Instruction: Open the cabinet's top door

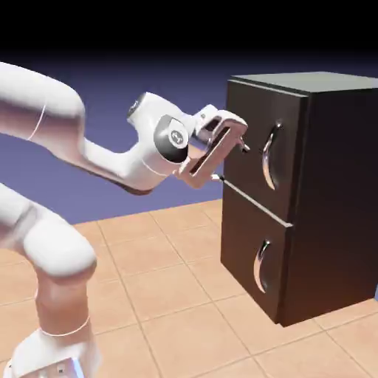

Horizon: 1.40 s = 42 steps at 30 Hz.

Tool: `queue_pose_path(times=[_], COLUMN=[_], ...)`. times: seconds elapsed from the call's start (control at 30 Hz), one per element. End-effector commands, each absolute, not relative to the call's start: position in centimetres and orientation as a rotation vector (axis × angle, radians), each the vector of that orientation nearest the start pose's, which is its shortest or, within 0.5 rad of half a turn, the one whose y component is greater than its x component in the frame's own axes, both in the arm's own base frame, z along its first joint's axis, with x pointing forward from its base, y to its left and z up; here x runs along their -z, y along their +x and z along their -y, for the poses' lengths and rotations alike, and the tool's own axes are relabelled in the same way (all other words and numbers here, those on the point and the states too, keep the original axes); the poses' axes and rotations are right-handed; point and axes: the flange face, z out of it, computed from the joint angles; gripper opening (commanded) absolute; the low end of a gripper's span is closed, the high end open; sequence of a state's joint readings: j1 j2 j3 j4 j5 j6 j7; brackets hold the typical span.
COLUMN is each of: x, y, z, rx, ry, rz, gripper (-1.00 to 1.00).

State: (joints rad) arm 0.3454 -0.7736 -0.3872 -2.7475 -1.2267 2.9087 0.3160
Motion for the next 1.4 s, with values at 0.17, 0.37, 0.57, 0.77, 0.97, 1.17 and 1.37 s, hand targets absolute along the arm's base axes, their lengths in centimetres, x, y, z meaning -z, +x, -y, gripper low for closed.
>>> queue_pose_path(times=[0.17,0.37,0.57,0.77,0.97,1.17,1.37], x=[-50.8,-50.6,-50.1,-49.5,-48.6,-47.5,-47.3], y=[34.4,34.0,33.8,33.9,34.3,35.0,38.3], z=[-2.8,-1.9,-0.7,0.6,2.0,3.3,3.5], rx=[1.705,1.781,1.831,1.849,1.824,1.745,1.729], ry=[-2.876,-2.765,-2.589,-2.340,-2.006,-1.574,-1.493], rz=[1.511,1.982,2.459,2.937,3.407,3.857,3.924], gripper=[0.00,0.00,0.00,0.00,0.00,0.00,0.00])
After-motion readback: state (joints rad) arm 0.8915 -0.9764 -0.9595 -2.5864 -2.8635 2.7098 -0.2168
